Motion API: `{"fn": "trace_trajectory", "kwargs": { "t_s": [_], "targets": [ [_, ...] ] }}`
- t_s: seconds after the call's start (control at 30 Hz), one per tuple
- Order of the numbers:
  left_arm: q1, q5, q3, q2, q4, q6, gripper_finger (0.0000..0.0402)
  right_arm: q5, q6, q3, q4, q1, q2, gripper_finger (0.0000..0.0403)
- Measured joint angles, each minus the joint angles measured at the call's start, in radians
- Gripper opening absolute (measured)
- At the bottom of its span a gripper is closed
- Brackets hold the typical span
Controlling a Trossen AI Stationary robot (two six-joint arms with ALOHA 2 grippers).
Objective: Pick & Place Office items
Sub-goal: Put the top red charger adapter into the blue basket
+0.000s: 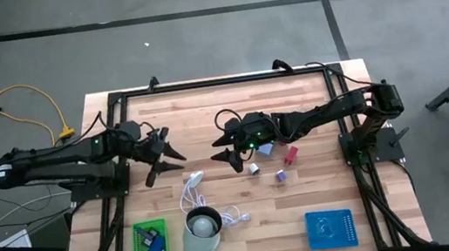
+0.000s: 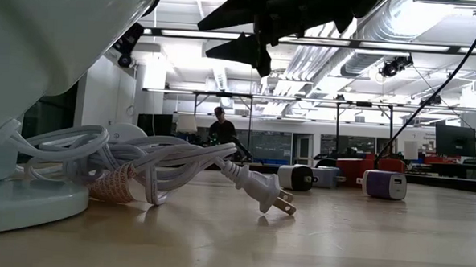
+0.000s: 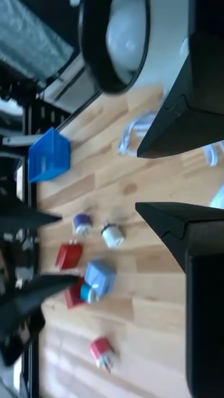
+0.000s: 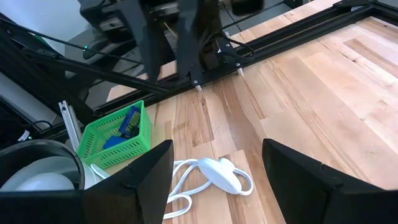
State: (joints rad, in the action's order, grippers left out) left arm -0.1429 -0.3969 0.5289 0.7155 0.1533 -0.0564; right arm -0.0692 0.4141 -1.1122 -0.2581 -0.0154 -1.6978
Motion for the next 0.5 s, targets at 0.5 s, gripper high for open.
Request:
{"fn": "trace_trajectory", "kwargs": {
  "t_s": [0.5],
  "targets": [
    [-0.162,-0.062,0.0,0.0,-0.001,-0.044,0.012,0.0,0.0,0.0,0.0,0.0,0.0,0.0233]
  ]
}}
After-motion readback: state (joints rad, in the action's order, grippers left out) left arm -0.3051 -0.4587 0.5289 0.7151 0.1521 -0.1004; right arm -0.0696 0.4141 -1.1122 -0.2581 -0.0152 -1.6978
